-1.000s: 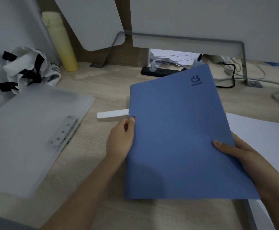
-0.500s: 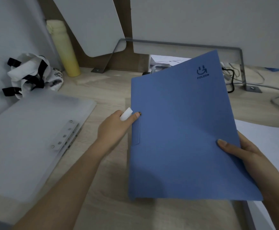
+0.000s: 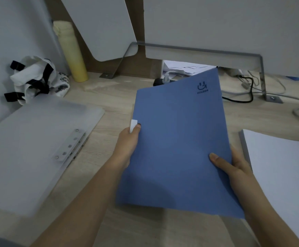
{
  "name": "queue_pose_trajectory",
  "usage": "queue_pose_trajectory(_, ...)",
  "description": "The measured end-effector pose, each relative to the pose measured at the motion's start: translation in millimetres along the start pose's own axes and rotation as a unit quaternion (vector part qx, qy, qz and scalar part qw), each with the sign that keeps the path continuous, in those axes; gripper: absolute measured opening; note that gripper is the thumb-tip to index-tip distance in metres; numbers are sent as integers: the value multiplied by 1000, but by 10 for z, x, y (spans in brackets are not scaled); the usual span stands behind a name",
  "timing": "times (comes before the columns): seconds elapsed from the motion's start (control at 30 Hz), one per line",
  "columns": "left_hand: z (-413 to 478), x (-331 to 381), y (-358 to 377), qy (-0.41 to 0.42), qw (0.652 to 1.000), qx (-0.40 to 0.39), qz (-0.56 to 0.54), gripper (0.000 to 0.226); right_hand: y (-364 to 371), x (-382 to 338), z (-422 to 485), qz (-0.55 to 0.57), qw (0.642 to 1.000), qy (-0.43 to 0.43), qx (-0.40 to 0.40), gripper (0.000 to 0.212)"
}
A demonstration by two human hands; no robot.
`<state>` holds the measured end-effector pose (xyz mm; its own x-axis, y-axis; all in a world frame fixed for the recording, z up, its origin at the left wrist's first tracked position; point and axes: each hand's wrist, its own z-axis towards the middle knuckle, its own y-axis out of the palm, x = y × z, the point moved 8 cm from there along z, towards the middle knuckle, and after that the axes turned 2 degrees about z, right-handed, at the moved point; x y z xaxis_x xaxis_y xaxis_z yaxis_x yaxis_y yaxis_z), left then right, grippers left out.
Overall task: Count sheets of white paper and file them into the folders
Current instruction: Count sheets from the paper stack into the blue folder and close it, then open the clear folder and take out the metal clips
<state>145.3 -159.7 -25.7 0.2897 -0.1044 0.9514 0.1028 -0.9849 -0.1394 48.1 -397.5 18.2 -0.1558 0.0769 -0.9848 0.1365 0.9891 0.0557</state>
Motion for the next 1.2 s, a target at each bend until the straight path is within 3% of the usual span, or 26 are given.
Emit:
queue_pose_trajectory(0.13,186,-23,-289,24,991,47,126,38,246,234,131,10,999,31,13,25)
queue_pose_trajectory(0.23,176,-52,-392,78,962,54,258,54,454,410,209,41,996,74,5,27)
queue_pose_trajectory(0.37,-11,-298,-263,117,841,21,528,77,667,608,182,43,989,135,-46,44)
queue_pose_trajectory(0.43,-128,-332,-282,150,806,45,571,104,686,603,178,14,988,138,-69,48)
queue_pose_trajectory(0.5,-144,-352,-377,160,806,56,567,120,631,513,200,-40,991,114,-65,48)
queue_pose_trajectory(0.57,-119,-361,-455,156,807,52,568,121,540,415,227,-123,988,77,-44,45)
queue_pose_trajectory(0.67,-126,-354,-508,147,806,45,572,95,514,303,213,-206,978,29,-21,39)
queue_pose_trajectory(0.77,-202,-145,-664,178,839,72,510,72,757,115,212,-152,988,3,-28,34)
queue_pose_trajectory(0.9,-278,278,-1322,236,845,166,450,57,1545,81,299,-21,988,72,-138,29)
queue_pose_trajectory(1.03,-114,236,-2308,118,848,224,466,53,2481,253,221,36,949,185,-253,30)
queue_pose_trajectory(1.13,-26,11,-2949,-24,837,232,495,72,2898,388,169,6,944,212,-251,29)
queue_pose_trajectory(1.2,-7,-81,-3157,-73,848,228,472,88,3043,504,153,-29,941,242,-237,39)
